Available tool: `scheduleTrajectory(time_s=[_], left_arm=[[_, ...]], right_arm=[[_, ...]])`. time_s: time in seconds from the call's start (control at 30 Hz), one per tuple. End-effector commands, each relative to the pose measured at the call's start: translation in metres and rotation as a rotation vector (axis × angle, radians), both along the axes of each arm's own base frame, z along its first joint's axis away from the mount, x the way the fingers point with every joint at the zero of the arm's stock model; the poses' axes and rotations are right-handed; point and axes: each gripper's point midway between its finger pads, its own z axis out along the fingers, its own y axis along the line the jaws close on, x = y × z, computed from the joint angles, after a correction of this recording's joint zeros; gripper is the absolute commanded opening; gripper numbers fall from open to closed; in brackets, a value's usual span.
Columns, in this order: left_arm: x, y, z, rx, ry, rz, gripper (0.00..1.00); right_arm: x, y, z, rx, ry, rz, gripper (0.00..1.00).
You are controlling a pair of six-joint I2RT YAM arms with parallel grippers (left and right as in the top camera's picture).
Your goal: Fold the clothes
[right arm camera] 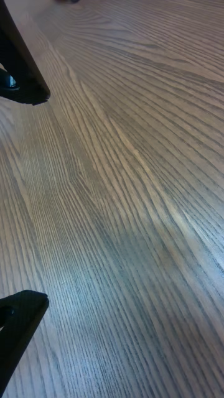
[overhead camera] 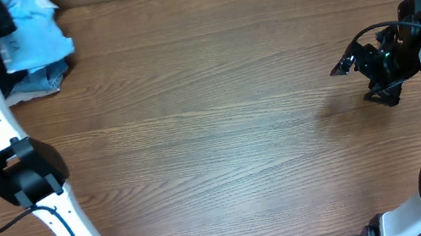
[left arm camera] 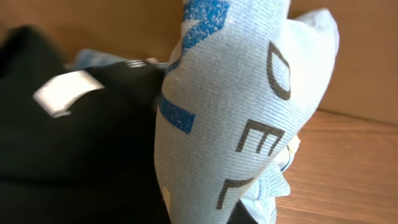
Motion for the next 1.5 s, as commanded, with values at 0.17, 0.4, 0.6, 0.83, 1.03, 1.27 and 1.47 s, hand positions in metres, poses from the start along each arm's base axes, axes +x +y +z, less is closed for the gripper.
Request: scheduleTrajectory(time_s=[0.17,0.4,0.6,0.83,1.03,1.27,1.47], left_arm=[[-0.025,0.071,0.018,-0.072,-0.057,0.2,0.04],[-0.041,0.114,0.023,-0.062,-0.085,0.271,0.05],[-0.041,0.128,0.028,-0.054,-0.122,0.294,0.07],[-0.026,0.129,0.001,-0.104,-0.127,0.324,0.13],[-0.017,0.14,-0.066,-0.137,-0.054,0.381,0.24],[-0.035,0.154,-0.095,-0.084,0.05,0.475,0.85],[-0.038,0.152,-0.03,-0.085,-0.055,0.503,1.0]], right_arm=[[-0.001,0.0,0.0,0.003,0.0,-0.002,1.0],[-0.002,0.001,0.0,0.004,0.005,-0.001,1.0],[-0.002,0.001,0.0,0.004,0.005,-0.001,1.0],[-0.003,0.001,0.0,0.004,0.006,-0.001,1.0],[-0.006,0.002,0.0,0.008,0.02,-0.001,1.0],[-0.007,0.002,0.0,0.009,0.024,-0.001,1.0],[-0.009,0.003,0.0,0.011,0.032,0.004,1.0]])
